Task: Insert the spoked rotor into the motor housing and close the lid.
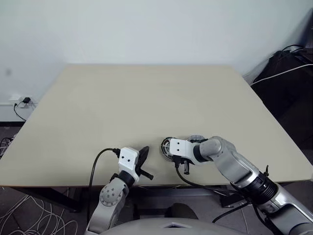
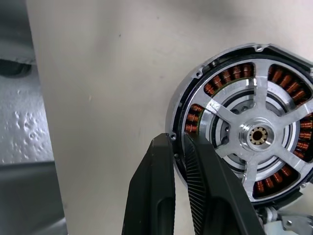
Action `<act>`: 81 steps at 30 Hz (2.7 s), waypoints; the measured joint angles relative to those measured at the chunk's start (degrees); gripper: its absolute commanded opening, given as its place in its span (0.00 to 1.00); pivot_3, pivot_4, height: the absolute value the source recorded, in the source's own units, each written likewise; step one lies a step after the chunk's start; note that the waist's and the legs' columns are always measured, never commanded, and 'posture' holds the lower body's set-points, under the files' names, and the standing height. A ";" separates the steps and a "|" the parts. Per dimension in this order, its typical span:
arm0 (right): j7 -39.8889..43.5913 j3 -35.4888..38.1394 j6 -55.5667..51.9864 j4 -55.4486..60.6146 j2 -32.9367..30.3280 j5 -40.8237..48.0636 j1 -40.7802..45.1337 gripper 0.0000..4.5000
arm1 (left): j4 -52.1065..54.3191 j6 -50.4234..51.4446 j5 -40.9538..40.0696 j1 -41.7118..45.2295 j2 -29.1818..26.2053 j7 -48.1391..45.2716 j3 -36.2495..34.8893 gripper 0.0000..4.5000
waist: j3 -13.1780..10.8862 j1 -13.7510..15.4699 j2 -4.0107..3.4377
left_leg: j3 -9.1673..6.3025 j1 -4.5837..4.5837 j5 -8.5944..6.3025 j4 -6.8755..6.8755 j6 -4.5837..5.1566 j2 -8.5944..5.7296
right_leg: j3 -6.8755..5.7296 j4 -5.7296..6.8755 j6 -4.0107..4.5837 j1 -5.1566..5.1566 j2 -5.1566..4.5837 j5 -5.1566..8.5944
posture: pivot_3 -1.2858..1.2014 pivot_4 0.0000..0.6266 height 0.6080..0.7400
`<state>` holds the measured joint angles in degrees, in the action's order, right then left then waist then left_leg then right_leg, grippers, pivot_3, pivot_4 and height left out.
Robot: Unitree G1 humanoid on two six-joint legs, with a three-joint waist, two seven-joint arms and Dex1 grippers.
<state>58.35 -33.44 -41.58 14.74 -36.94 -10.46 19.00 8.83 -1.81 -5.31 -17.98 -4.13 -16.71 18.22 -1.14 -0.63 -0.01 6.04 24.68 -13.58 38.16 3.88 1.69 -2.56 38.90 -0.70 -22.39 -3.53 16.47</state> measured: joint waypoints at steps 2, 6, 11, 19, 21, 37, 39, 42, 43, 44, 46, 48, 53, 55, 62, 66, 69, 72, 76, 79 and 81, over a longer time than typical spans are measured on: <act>-0.39 0.00 0.09 -0.62 0.65 0.01 0.05 0.02 | -0.26 -0.24 -0.03 -0.01 0.00 -0.03 -0.14 0.00 | 0.00 0.01 0.00 | 0.00 0.00 0.00 0.00 0.00 0.00 | 0.00 0.01 0.00 0.00 0.00 0.00 | 0.52 0.00 1.00; -1.41 0.07 0.04 -1.93 2.15 0.13 0.51 0.02 | -1.62 -0.79 -0.07 -0.08 0.00 -0.04 -0.32 0.00 | 0.01 -0.12 0.01 | 0.00 -0.02 0.00 0.00 0.00 0.00 | -0.01 0.02 0.02 0.00 0.00 -0.02 | 0.52 0.00 1.00; -4.54 0.94 -0.11 -3.01 4.58 0.34 1.28 0.39 | -2.04 -1.59 -0.13 -0.09 0.01 -0.16 -0.37 0.00 | 0.05 -0.21 -0.05 | 0.00 -0.03 0.00 0.00 0.00 0.00 | -0.02 0.03 0.05 -0.02 -0.02 -0.12 | 0.52 0.00 1.00; -10.13 5.10 -0.13 -0.43 8.09 1.72 2.22 0.41 | -3.13 -2.41 -0.35 -0.02 -0.10 -0.90 -0.93 0.00 | 0.05 -0.01 -0.06 | 0.00 0.03 0.00 -0.01 -0.01 0.00 | -0.01 -0.01 0.05 -0.06 -0.03 -0.12 | 0.52 0.00 1.00; -12.65 6.96 -0.20 1.68 8.85 1.59 2.41 0.31 | -3.53 -2.43 -0.35 -0.01 -0.10 -1.11 -0.90 0.00 | 0.05 -0.02 -0.06 | 0.01 0.03 0.00 -0.01 -0.01 0.00 | -0.01 0.00 0.05 -0.06 -0.03 -0.12 | 0.52 0.00 1.00; -45.37 16.51 -3.90 15.33 13.78 -20.12 -23.27 0.01 | -2.96 -2.10 -0.05 -1.02 -1.01 -2.22 -0.88 0.00 | 0.21 -0.04 -0.23 | 0.12 0.00 0.03 -0.13 -0.06 -0.02 | -0.01 0.01 0.00 -0.08 -0.04 -0.09 | 0.52 0.00 1.00; -47.68 18.31 -4.03 15.33 14.85 -21.05 -25.57 0.01 | -2.62 -1.59 -0.10 -0.70 -1.54 -2.66 -0.82 0.00 | 0.22 -0.12 -0.25 | 0.13 -0.02 0.03 -0.11 -0.06 -0.02 | 0.00 0.02 -0.07 -0.07 -0.01 -0.09 | 0.52 0.00 1.00; -50.43 21.29 -3.90 15.28 15.90 -21.85 -27.34 0.01 | -2.45 -0.93 -0.21 0.06 -1.81 -3.53 -0.69 0.00 | 0.22 -0.12 -0.24 | 0.14 -0.02 0.04 -0.09 -0.05 -0.02 | 0.00 0.02 -0.39 -0.05 0.02 0.01 | 0.52 0.00 1.00; -51.05 22.16 -3.84 15.25 16.18 -21.96 -27.68 0.01 | -2.45 -0.85 -0.30 0.27 -1.85 -3.73 -0.69 0.00 | 0.22 -0.13 -0.24 | 0.14 -0.02 0.04 -0.09 -0.04 -0.02 | 0.00 0.02 -0.41 -0.05 0.02 0.01 | 0.52 0.00 1.00; -51.37 22.88 -3.77 15.22 16.30 -22.03 -28.05 0.01 | -2.45 -0.84 -0.36 0.44 -1.86 -3.92 -0.69 0.00 | 0.22 -0.12 -0.24 | 0.14 -0.03 0.05 -0.09 -0.03 -0.02 | 0.00 0.02 -0.42 -0.05 0.03 0.01 | 0.52 0.00 1.00; -51.73 23.58 -3.48 14.98 16.46 -22.04 -29.06 0.01 | -2.45 -0.82 -0.37 0.52 -1.89 -4.26 -0.69 0.00 | 0.23 -0.10 -0.24 | 0.13 -0.03 0.05 -0.10 -0.02 -0.02 | 0.01 0.02 -0.42 -0.05 0.05 0.01 | 0.52 0.00 1.00; -51.64 23.67 -3.03 14.05 16.79 -21.78 -30.09 0.01 | -2.45 -0.78 -0.38 0.52 -1.89 -4.51 -0.68 0.00 | 0.23 -0.11 -0.24 | 0.14 -0.03 0.06 -0.10 -0.01 -0.02 | 0.02 0.01 -0.41 -0.05 0.07 0.01 | 0.52 0.00 1.00; -50.80 23.55 1.12 9.23 17.96 -18.80 -31.70 0.01 | -2.43 -0.25 -0.38 0.42 -1.89 -4.56 -0.73 0.00 | 0.22 -0.12 -0.22 | 0.15 -0.02 0.08 -0.10 0.06 -0.02 | 0.05 0.00 -0.42 -0.05 0.08 0.03 | 0.52 0.00 1.00; -50.35 24.34 4.69 7.33 18.96 -15.82 -31.84 0.01 | -2.40 -0.05 -0.38 0.26 -1.94 -4.55 -0.77 0.00 | 0.20 -0.15 -0.20 | 0.15 -0.03 0.09 -0.10 0.07 -0.02 | 0.05 0.00 -0.44 -0.05 0.08 0.04 | 0.52 0.00 1.00; -44.03 34.09 12.85 4.27 28.08 4.29 -31.89 0.01 | -2.21 -0.24 -0.41 -0.25 -2.13 -4.59 -1.05 0.00 | 0.18 -0.67 -0.16 | 0.13 -0.11 0.08 -0.18 0.07 0.03 | 0.10 0.01 -0.46 -0.03 0.14 0.03 | 0.52 0.00 1.00; -39.57 34.18 12.88 4.27 28.47 11.07 -31.89 0.01 | -2.47 -0.86 -0.41 -0.24 -2.26 -4.62 -1.56 0.00 | 0.21 -0.55 -0.21 | 0.13 -0.09 0.08 -0.18 0.07 0.01 | 0.10 0.01 -0.20 -0.03 0.08 -0.11 | 0.52 0.00 1.00; -37.23 34.01 12.10 5.33 27.81 14.30 -31.80 0.01 | -3.38 -1.47 -0.41 -0.08 -2.27 -4.66 -2.06 0.00 | 0.21 -0.53 -0.22 | 0.13 -0.09 0.08 -0.18 0.07 0.01 | 0.11 0.00 -0.17 -0.04 0.06 -0.13 | 0.52 0.00 1.00; -35.29 32.81 10.71 7.27 26.77 16.61 -31.34 0.01 | -4.29 -1.68 -0.41 0.00 -2.27 -4.82 -2.12 0.00 | 0.20 -0.55 -0.20 | 0.13 -0.08 0.08 -0.20 0.07 0.01 | 0.11 -0.01 -0.15 -0.06 0.05 -0.13 | 0.52 0.00 1.00; -34.41 29.87 9.84 8.29 27.07 18.27 -29.82 0.01 | -4.44 -2.51 -0.40 0.68 -2.21 -5.16 -2.13 0.00 | 0.21 -0.57 -0.22 | 0.13 -0.09 0.08 -0.25 0.07 0.02 | 0.11 0.00 -0.13 -0.08 0.03 -0.14 | 0.52 0.00 1.00; -34.49 28.04 9.81 8.10 27.34 18.71 -28.31 0.01 | -4.45 -2.55 -0.38 0.76 -2.23 -5.17 -2.15 0.00 | 0.22 -0.54 -0.23 | 0.13 -0.07 0.08 -0.25 0.07 0.01 | 0.11 -0.01 -0.12 -0.09 0.00 -0.14 | 0.52 0.00 1.00; -34.57 26.88 9.86 6.75 27.47 18.73 -26.93 0.01 | -4.45 -2.55 -0.38 0.76 -2.25 -5.17 -2.17 0.00 | 0.22 -0.54 -0.23 | 0.13 -0.04 0.08 -0.25 0.07 0.01 | 0.11 -0.03 -0.11 -0.09 -0.01 -0.15 | 0.52 0.00 1.00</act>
<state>23.79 -6.55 -31.73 21.49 -9.47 8.26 -7.93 4.37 -4.36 -5.69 -17.22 -6.38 -21.88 16.05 -0.92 -1.18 -0.23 6.17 24.64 -13.50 37.91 3.94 1.70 -2.45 38.87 -0.81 -22.48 -3.54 16.32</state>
